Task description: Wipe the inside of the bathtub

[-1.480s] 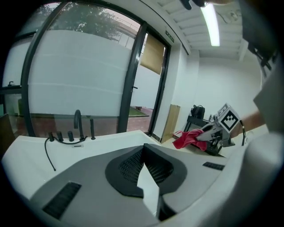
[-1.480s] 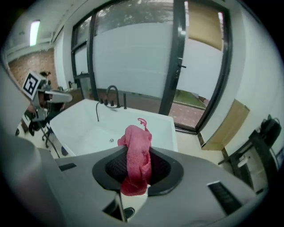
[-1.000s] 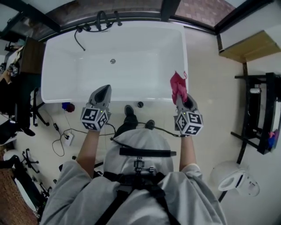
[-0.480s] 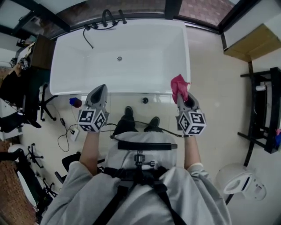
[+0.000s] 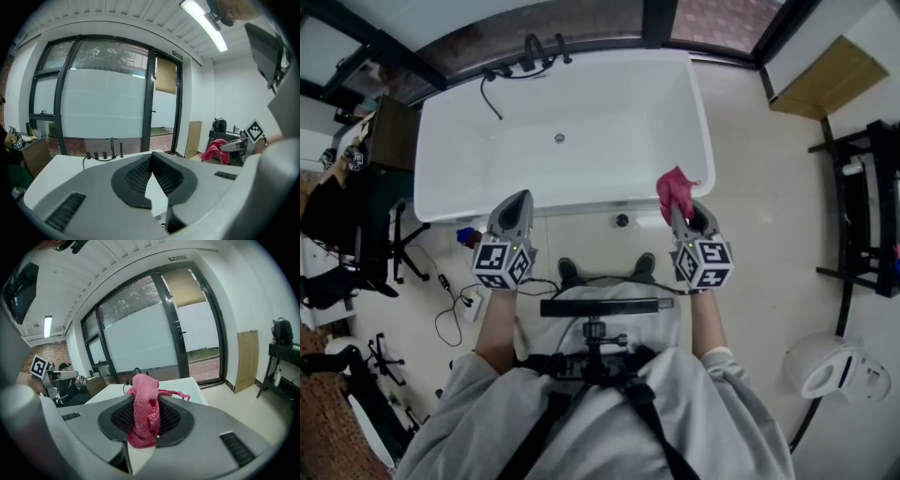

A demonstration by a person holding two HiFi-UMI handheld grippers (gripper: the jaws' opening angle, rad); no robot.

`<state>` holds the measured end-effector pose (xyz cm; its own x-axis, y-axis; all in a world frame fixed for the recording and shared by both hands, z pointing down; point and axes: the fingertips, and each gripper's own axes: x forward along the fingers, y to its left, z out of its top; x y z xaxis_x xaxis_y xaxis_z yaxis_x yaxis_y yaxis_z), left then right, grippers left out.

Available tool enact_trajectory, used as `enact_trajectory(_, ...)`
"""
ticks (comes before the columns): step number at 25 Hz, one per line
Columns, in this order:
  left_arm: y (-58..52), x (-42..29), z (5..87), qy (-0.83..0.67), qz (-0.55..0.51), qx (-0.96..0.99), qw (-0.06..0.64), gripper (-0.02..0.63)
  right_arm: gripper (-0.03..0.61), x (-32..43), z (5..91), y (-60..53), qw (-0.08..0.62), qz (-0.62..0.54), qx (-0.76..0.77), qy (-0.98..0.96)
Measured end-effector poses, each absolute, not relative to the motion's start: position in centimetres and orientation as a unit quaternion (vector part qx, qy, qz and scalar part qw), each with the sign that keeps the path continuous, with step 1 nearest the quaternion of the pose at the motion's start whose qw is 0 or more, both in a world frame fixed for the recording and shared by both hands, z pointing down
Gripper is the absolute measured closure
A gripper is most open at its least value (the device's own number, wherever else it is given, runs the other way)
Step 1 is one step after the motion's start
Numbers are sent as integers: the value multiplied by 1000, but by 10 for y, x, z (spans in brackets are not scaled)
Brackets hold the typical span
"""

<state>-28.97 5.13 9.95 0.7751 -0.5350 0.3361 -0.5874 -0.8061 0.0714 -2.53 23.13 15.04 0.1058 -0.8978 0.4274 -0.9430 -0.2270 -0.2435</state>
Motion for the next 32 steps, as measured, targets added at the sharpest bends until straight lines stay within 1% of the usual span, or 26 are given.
enact_trajectory(6, 29, -344, 103, -310, 151, 935, 87, 607, 482, -77, 142, 203, 58, 246, 737, -627)
enact_trajectory(11, 20, -372, 111, -316, 149, 932, 97, 607, 483, -98, 137, 181, 79, 238, 735, -630)
enact_trajectory(17, 15, -379, 114, -324, 144, 929, 105, 607, 483, -110, 132, 167, 101, 229, 728, -638)
enact_trajectory(32, 29, -388, 108, -342, 132, 924, 112, 607, 483, -108, 123, 163, 113, 212, 718, -653)
